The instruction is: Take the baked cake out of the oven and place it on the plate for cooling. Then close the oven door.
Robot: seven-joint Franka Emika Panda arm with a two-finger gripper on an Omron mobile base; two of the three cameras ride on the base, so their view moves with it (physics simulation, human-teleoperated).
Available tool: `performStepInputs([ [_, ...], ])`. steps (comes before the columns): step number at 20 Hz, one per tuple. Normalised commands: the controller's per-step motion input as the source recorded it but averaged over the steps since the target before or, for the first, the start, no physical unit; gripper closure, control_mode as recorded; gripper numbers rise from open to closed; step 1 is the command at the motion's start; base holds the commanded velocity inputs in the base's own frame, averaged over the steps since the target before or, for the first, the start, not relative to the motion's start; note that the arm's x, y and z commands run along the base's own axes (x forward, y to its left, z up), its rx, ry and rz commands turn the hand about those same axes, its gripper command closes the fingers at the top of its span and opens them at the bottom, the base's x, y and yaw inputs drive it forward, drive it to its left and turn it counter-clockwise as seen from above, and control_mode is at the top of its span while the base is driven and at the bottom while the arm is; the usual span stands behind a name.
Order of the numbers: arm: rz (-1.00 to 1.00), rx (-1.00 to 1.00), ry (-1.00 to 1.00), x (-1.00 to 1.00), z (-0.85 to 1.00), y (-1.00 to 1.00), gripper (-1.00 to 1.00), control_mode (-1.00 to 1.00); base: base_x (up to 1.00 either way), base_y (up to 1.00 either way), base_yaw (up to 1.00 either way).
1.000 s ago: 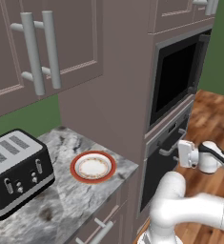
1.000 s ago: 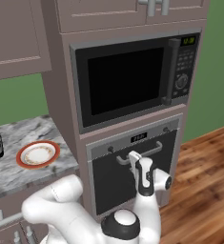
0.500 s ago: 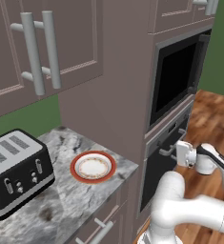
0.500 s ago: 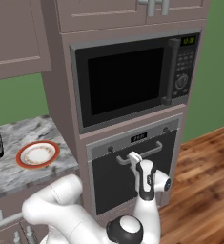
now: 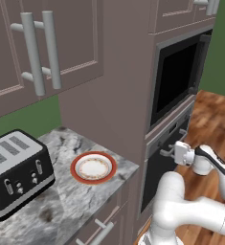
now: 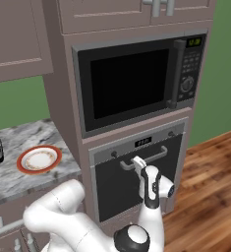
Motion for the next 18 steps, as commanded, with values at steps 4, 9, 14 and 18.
performStepInputs([
  [4,0.00,0.00,-0.04,0.34,-0.13,0.00,-1.00,-1.00,0.00,0.00,0.00],
  [9,0.00,0.00,-0.01,0.41,-0.13,0.00,-1.00,-1.00,0.00,0.00,0.00],
  [14,0.00,0.00,0.00,0.47,-0.15,0.02,1.00,-1.00,0.00,0.00,0.00],
  [18,0.00,0.01,0.00,0.27,-0.06,0.02,1.00,-1.00,0.00,0.00,0.00],
])
